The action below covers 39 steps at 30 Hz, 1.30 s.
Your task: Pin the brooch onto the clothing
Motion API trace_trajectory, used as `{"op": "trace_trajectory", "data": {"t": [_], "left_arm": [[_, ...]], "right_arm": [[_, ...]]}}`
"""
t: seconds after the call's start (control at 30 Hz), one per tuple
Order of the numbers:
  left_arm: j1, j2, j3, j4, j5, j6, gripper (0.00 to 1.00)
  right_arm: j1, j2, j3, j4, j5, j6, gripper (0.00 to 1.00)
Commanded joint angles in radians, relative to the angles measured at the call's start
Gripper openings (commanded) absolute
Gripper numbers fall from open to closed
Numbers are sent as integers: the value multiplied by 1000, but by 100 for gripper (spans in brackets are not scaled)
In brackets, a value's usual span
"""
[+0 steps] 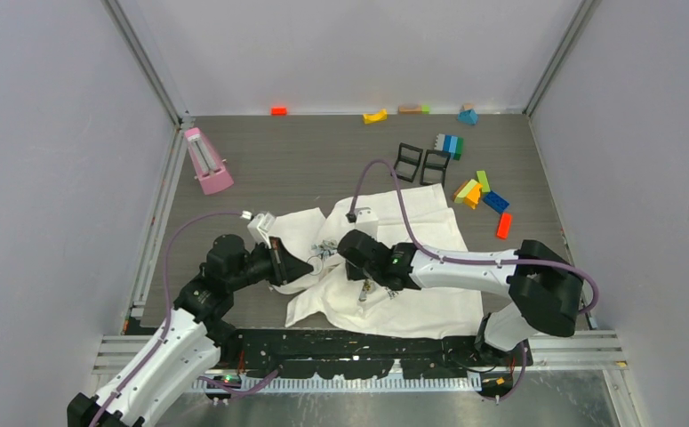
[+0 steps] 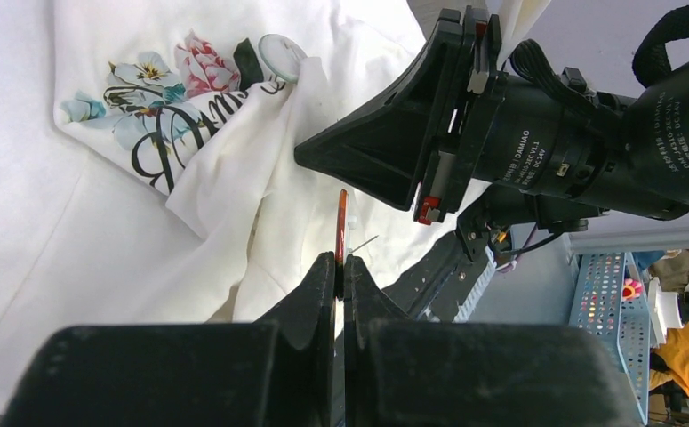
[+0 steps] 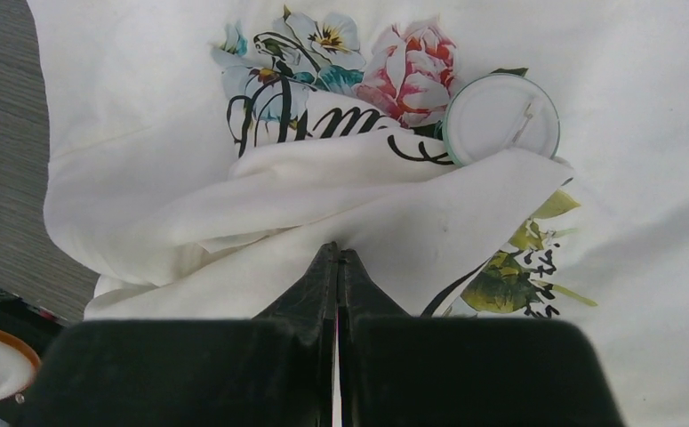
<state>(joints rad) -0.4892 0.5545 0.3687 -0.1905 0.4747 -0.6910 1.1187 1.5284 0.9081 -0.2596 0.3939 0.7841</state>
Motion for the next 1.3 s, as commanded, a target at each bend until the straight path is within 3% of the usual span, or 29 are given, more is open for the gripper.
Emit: {"op": "trace_trajectory", "data": {"t": [0.0,0.37,0.47,0.53,0.63,0.73,0.87,0.93,1.07,1.27], "left_arm": [[-2,-11,-5,68,-3,21,0],[-7,54,-3,132,-7,16,0],[-12,65,1,133,-20,22,0],[-12,66,-2,133,-31,22,0],[-12,67,-6,142,-36,22,0],[-12,67,-11,143,-39,22,0],[-12,67,-16,141,-41,24,0],[-12,67,-15,133,-41,25,0],[-12,44,-14,104,-51,32,0],[-12,37,-16,92,-57,38,0]], "right_arm": [[-3,-93,-67,183,-68,-34,1],[-4,-240,-222,482,-209,-67,1],[-4,-247,-197,401,-143,-65,1],[-3,-222,-139,248,-43,-67,2],[2,-164,-47,24,119,-74,19],[11,-95,4,-59,174,-76,39],[12,-20,38,-53,132,-65,52],[11,23,50,-45,95,-46,53],[12,78,54,-59,70,-5,45],[11,59,29,-12,61,-2,9]]}}
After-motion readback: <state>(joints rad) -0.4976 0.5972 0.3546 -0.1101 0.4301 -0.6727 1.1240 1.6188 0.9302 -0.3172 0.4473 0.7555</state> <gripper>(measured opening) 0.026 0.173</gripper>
